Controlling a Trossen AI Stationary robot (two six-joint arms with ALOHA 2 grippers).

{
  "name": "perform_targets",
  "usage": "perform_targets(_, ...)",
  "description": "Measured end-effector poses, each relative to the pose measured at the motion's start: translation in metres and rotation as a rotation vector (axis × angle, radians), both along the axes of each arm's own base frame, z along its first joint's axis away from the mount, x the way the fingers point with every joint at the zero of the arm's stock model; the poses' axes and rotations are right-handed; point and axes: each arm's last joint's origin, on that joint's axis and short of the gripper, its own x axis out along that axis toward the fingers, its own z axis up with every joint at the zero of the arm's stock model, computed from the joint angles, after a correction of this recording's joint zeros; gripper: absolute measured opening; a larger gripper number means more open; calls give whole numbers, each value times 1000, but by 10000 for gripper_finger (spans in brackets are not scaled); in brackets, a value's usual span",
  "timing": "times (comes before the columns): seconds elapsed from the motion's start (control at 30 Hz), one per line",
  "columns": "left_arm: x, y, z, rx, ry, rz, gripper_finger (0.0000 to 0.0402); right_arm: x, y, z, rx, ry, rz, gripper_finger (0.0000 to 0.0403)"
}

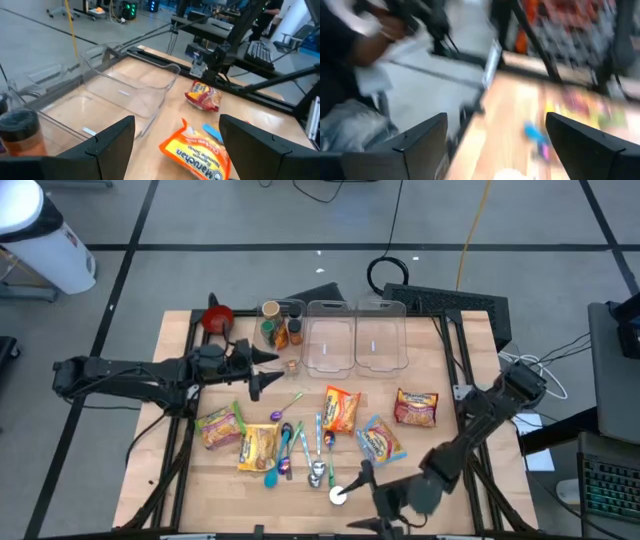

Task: Pick & Place Food Item
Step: Put the white seasoning bottle into the left transparent bin

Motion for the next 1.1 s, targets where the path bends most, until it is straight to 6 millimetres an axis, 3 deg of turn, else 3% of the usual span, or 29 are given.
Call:
perform_targets(0.17, 0, -6, -1, -2, 13, -30, 296, -17, 8, -35, 100, 199, -161, 331)
perform_targets(0.3, 1, -9, -1, -5, 11, -45, 296, -22, 12, -62, 157, 263, -219, 320)
perform_targets(0.5, 1, -11, 0, -2, -3, -54, 296, -16, 2, -102, 136, 334, -288, 320)
perform_targets(0.83, 1, -11, 0, -2, -2, -54, 296, 11, -9, -123, 204, 341, -189, 320)
perform_targets(1.1, 1, -11, 0, -3, 0, -54, 296, 25, -17, -146, 148, 333, -186, 320)
